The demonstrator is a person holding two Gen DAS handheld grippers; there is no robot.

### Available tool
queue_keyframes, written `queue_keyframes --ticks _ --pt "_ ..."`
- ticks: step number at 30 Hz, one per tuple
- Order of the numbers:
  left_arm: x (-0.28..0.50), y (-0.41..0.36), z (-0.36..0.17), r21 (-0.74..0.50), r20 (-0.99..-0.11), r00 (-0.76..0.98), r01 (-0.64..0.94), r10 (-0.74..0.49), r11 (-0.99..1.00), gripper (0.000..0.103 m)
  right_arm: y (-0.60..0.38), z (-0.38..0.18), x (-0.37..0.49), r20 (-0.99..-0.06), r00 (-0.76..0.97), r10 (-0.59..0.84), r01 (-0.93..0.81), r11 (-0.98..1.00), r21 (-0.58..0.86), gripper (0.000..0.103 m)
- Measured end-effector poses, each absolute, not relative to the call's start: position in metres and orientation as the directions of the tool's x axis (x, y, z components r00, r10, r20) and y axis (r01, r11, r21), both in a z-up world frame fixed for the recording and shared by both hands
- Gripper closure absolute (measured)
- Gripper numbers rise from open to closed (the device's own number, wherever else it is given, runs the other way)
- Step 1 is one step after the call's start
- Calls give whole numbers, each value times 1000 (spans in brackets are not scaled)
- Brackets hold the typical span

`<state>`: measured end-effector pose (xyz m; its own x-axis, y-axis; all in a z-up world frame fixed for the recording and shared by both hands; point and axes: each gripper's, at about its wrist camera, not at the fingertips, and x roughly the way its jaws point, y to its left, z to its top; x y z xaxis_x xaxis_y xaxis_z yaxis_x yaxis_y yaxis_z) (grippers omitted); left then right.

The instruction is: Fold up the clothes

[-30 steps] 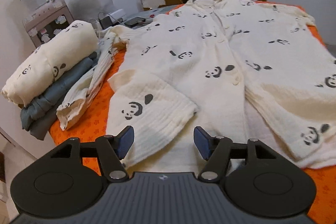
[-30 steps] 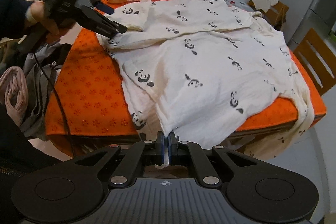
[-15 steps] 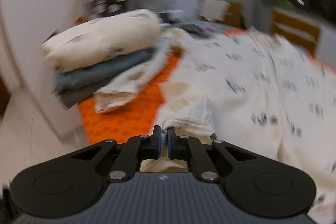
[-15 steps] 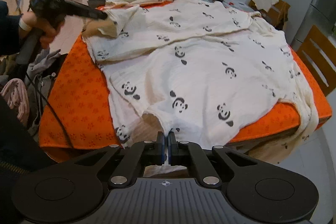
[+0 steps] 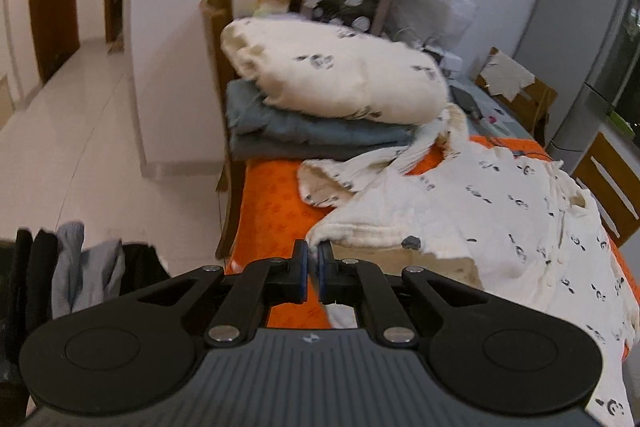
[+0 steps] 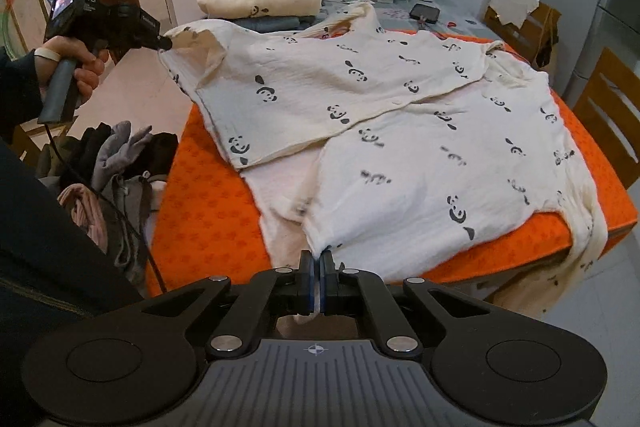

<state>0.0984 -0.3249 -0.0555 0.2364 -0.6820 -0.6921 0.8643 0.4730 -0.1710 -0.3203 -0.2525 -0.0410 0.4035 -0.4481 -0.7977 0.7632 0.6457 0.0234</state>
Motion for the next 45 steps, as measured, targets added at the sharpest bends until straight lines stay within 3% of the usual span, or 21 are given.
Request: queue_keyframes --ticks 8,9,11,14,19,36,40,42,45 --pt "112 -333 -117 -139 -753 200 883 -628 448 92 -250 -92 -318 -866 289 -409 772 635 -42 96" --pt "107 -328 -119 -108 -750 213 894 -626 434 85 -249 -94 -315 -865 276 -419 760 646 -70 95" --pt "99 -318 -121 -81 -742 216 911 -635 405 72 -246 -91 -310 -850 272 -451 740 663 -115 82" --pt "83 -299 -118 -79 -733 189 931 -654 358 68 -249 -79 -304 -806 325 -494 722 680 -126 81" --pt "45 -285 -115 -61 -728 125 968 -674 245 60 -266 -81 -279 -768 409 -492 673 731 -110 81" --pt "-28 -258 -120 -54 -739 -28 998 -673 18 54 -317 -154 -228 -793 459 -402 644 765 -15 81" --pt "-35 -254 -121 -1 -730 -20 1000 -683 -28 51 -322 -151 -230 -793 461 -398 665 747 12 96" --pt "-42 -253 -121 40 -722 -17 997 -692 -67 45 -325 -144 -231 -784 483 -389 673 738 49 96" --pt "-53 -255 -124 96 -706 -26 987 -707 -132 44 -327 -127 -233 -757 531 -382 681 724 112 96"
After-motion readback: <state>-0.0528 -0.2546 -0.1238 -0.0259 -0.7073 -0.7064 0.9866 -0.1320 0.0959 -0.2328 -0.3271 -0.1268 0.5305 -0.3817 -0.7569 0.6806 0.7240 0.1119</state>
